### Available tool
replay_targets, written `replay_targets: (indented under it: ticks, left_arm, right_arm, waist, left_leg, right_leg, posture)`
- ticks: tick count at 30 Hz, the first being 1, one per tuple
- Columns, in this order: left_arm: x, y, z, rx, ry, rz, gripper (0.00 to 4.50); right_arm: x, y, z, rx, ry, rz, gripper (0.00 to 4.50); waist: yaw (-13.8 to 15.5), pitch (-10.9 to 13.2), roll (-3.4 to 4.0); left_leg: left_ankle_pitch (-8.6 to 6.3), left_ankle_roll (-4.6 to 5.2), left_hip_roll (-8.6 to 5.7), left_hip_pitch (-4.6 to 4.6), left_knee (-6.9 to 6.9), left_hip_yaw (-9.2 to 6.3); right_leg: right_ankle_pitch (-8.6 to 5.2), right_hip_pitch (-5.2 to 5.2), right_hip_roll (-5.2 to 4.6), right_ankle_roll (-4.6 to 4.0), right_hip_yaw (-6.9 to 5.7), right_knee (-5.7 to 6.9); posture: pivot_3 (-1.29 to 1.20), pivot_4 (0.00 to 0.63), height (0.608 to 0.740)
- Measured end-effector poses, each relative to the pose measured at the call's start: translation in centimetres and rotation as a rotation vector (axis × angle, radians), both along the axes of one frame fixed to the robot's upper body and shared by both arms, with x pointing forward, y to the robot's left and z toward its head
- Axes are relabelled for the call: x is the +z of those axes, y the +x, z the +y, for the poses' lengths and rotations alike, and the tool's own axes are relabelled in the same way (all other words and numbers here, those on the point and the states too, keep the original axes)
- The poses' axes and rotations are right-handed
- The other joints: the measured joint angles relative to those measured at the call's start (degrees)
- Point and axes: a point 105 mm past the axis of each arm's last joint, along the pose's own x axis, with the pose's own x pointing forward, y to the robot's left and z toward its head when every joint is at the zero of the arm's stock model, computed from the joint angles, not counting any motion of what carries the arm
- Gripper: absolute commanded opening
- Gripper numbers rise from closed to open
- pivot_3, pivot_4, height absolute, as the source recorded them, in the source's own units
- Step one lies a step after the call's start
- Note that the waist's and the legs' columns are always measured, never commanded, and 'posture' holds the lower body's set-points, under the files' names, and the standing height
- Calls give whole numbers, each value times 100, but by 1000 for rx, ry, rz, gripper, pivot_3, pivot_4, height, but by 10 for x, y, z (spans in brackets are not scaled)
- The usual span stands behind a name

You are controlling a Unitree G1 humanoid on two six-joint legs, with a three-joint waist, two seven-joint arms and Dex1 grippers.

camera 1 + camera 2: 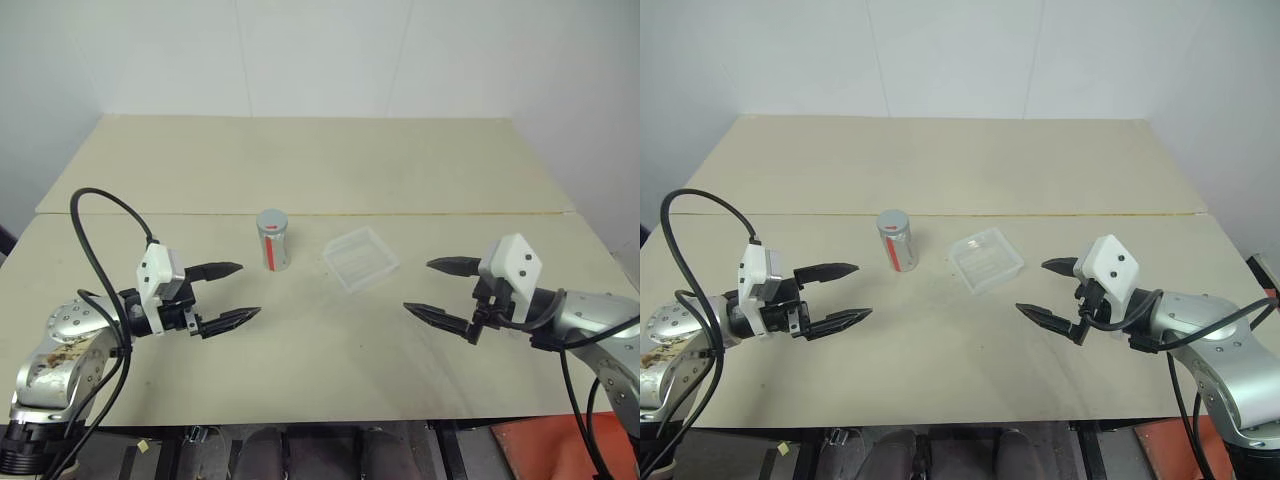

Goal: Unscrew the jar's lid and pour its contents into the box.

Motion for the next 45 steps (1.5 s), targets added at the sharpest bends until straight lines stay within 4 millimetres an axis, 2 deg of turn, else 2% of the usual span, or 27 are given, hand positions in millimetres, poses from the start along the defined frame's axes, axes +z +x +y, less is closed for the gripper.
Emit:
replay_targets:
  ticks: [8, 17, 26, 30, 37, 45]
  left_arm:
    - [2, 2, 0, -1, -3, -7, 4465]
    - [-6, 1, -1, -1, 8, 4, 4465]
    - [-5, 5, -2, 60, -21, -17, 4465]
    - [-8, 11, -9, 153, -98, -35, 4465]
    - [-47, 32, -26, 444, -172, -62, 4465]
    - [-51, 56, -35, 647, -220, -173, 4465]
  right_arm:
    - [1, 1, 0, -4, 1, -6, 4500]
    - [-1, -1, 1, 6, 3, 6, 4500]
    - [3, 1, 5, 20, 21, -11, 4500]
    - [3, 1, 9, 35, 23, -8, 4500]
    - [2, 2, 15, 57, 25, -7, 4500]
    - [1, 1, 17, 61, 25, -9, 4500]
  waist:
    - [0, 0, 0]
    - [-2, 0, 0]
    - [0, 0, 0]
    - [1, 0, 0]
    - [11, -5, 0]
    - [19, -6, -2]
  left_leg:
    - [0, 0, -1, 0, 0, 1]
    - [0, 0, 0, 0, -1, 0]
    - [0, 0, 0, 0, 0, -2]
    - [0, 0, 0, -1, 3, -10]
    - [-1, 1, -3, 5, 3, -17]
    - [-2, 4, -6, 1, 3, -22]
  right_leg:
    - [0, 0, 0, 0, 0, 0]
    - [0, -1, 1, 0, 0, 0]
    - [0, 0, 0, 0, 0, -1]
    - [1, 1, 0, 1, 1, 0]
    - [2, 9, -1, 1, 1, 1]
    - [3, 8, -4, 4, 2, -2]
  posture:
    - [0, 150, 740]
    - [0, 150, 740]
    - [0, 150, 740]
    - [0, 150, 740]
    - [0, 150, 740]
    - [0, 150, 740]
